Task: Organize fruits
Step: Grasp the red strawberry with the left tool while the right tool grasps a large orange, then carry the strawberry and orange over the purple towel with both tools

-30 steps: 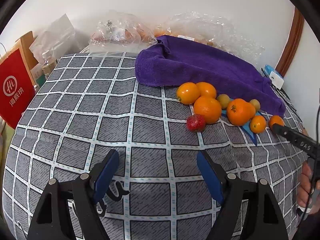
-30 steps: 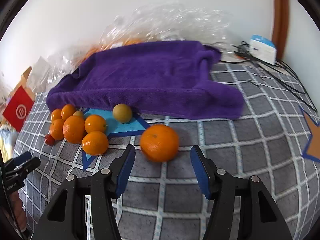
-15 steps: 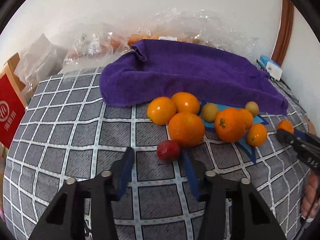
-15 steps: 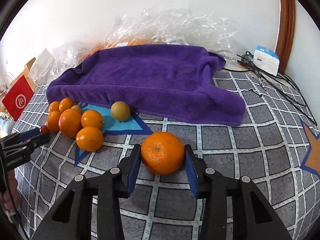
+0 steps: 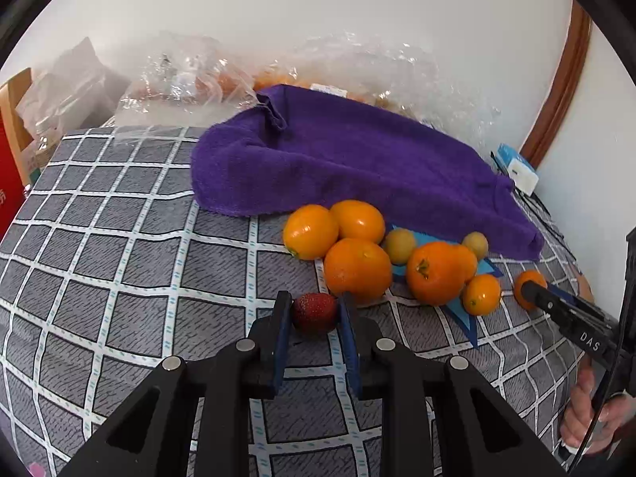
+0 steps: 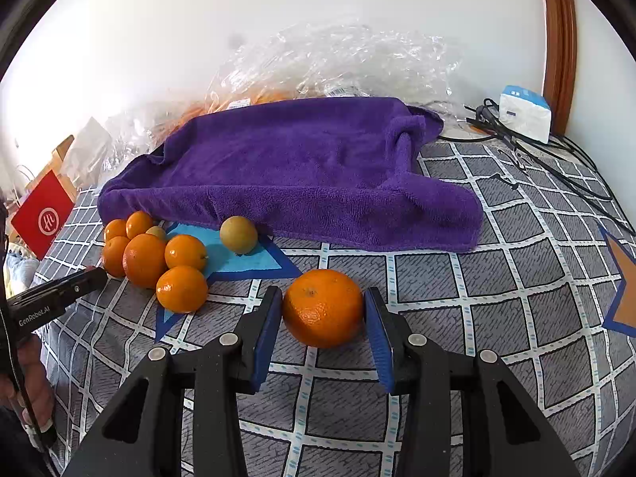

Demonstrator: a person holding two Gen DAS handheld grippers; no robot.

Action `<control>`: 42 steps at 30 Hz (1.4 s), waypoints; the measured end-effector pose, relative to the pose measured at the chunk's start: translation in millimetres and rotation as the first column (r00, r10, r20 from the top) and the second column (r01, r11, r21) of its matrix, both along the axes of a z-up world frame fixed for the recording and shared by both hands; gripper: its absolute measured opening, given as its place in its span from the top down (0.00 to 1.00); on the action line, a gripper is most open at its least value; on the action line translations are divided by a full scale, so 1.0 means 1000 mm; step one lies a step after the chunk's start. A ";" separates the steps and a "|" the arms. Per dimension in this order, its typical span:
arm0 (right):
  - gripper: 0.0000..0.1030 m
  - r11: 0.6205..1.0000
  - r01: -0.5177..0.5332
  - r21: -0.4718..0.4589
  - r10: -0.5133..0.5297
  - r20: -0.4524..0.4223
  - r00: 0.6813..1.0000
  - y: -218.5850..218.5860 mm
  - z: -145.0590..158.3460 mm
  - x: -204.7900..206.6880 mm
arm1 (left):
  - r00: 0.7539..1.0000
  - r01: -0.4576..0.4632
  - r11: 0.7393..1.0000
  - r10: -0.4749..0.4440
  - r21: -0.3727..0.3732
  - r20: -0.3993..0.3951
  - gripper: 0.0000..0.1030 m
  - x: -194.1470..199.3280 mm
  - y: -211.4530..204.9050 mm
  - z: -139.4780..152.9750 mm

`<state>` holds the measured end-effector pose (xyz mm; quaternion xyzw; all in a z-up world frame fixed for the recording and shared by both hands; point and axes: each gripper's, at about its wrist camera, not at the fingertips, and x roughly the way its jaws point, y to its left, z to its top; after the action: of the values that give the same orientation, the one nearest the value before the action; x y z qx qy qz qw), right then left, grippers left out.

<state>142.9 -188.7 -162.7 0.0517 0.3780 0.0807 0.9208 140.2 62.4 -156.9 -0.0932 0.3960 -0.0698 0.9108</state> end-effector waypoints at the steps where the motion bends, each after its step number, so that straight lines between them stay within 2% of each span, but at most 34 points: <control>1: 0.59 1.000 -0.001 0.001 0.001 0.000 1.000 0.000 0.000 0.000 | 1.000 -0.004 1.000 0.004 -0.006 0.011 0.78 0.000 0.000 0.000; 11: 0.59 1.000 -0.030 0.002 0.030 0.000 1.000 0.004 0.000 -0.001 | 0.994 -0.007 1.000 0.009 -0.014 0.109 0.78 -0.012 -0.001 0.012; 17: 0.59 0.999 -0.029 -0.018 0.028 -0.043 0.999 0.006 -0.006 0.004 | 0.994 -0.024 1.000 0.025 -0.016 0.107 0.78 -0.011 0.001 0.010; 22: 0.59 0.999 -0.031 -0.031 0.030 -0.041 0.999 0.008 -0.006 0.004 | 0.993 -0.020 1.000 0.022 -0.019 0.113 0.78 -0.012 0.001 0.010; 34: 0.59 0.999 -0.036 0.019 0.036 0.006 0.999 0.002 0.000 -0.003 | 0.987 -0.041 0.999 0.044 -0.025 0.152 0.78 -0.019 0.003 0.014; 42: 0.59 0.997 -0.013 0.070 0.013 0.006 1.000 -0.009 0.012 -0.007 | 0.986 -0.037 0.996 0.049 -0.079 0.159 0.78 -0.023 0.010 0.021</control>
<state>135.9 -197.6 -150.8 0.0811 0.3730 0.1000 0.9189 117.4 72.3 -135.4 -0.1301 0.3161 -0.0722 0.9370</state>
